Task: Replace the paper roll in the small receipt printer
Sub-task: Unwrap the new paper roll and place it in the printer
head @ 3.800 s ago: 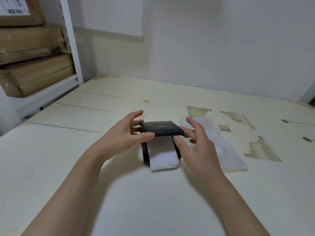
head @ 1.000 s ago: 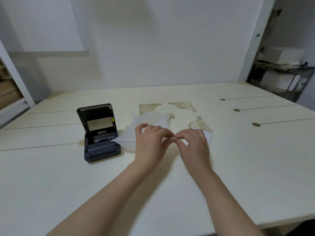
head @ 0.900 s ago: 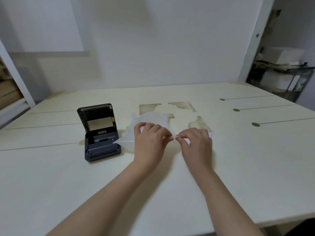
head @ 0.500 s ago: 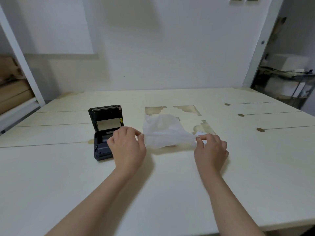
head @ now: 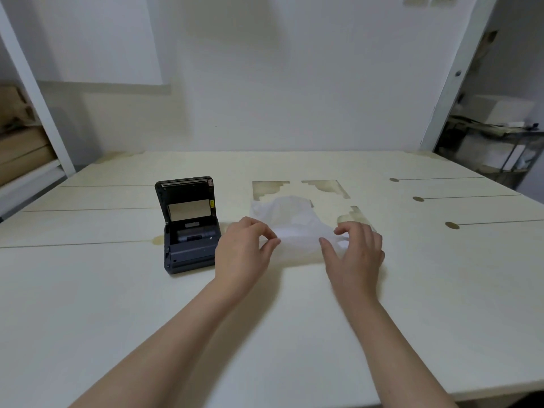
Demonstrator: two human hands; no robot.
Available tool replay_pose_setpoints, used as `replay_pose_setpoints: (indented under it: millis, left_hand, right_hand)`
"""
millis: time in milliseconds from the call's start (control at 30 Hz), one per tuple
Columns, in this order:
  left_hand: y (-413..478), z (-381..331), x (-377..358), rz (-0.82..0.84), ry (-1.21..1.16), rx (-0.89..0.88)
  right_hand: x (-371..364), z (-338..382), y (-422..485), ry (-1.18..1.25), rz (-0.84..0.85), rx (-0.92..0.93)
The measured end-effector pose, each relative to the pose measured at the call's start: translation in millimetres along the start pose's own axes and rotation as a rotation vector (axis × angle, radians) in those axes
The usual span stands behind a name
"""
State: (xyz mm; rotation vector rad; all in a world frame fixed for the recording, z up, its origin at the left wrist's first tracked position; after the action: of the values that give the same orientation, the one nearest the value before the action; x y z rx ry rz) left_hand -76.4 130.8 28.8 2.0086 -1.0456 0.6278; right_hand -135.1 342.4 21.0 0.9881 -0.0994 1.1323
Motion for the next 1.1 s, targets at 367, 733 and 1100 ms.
replay_pose_setpoints:
  millis: [367,733,1100]
  left_hand:
    - [13,-30,17,-0.212,0.039,-0.04]
    - [26,-21,-39,0.14,0.22,-0.235]
    - [25,14,-65,0.471,-0.182,-0.003]
  right_hand:
    - [-17,17,-1,-0.156,0.056,0.139]
    - [-37,37,-11,-0.303,0.272,0.273]
    - [-86,61,7,-0.424,0.466,0.406]
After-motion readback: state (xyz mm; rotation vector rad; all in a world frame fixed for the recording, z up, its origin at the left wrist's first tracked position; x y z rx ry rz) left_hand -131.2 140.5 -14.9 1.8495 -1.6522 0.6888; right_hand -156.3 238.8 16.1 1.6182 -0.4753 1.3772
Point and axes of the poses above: each hand's wrist, its own y-axis towards the middle knuckle, its own x-axis out of the back of the hand, z = x × y, the point moved 10 cm from there along y, towards the middle knuckle, and after that the axes turned 2 degrees about -y, right-handed, at the moved point
